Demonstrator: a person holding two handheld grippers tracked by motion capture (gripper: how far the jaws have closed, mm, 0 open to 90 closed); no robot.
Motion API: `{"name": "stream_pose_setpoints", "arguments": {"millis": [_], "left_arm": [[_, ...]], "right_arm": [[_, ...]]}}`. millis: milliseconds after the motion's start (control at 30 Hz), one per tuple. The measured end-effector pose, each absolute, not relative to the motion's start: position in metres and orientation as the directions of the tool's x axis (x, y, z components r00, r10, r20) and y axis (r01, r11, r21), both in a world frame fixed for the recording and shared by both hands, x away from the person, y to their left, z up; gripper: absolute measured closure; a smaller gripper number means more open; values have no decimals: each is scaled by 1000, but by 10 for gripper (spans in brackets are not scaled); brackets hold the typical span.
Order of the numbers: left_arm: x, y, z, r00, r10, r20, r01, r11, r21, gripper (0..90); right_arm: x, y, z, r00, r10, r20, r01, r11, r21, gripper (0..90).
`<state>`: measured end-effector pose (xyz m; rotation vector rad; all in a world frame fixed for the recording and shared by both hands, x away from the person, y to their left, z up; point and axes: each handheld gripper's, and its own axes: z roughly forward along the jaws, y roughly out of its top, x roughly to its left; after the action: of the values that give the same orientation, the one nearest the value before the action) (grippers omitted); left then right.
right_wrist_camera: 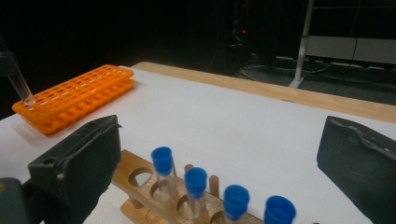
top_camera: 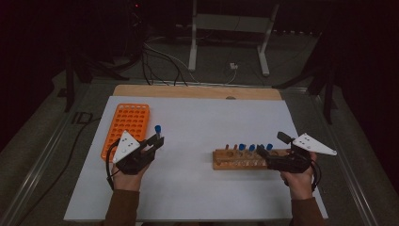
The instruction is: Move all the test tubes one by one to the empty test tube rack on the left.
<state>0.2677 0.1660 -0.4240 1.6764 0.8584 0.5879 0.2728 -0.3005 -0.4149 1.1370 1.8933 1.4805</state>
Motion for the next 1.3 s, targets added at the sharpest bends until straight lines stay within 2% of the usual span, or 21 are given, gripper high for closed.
{"name": "stream_pose_setpoints", "arguments": {"millis": [667, 1300], "left_arm": [[270, 210, -431, 526, 849, -49, 244, -95, 965, 770], [276, 231, -455, 442, 896, -43, 303, -104, 947, 769]], "right_arm": [[271, -302, -417, -536, 836, 116, 320, 73, 945, 0], [269, -302, -416, -541, 833, 115, 316, 75, 946, 1]]}}
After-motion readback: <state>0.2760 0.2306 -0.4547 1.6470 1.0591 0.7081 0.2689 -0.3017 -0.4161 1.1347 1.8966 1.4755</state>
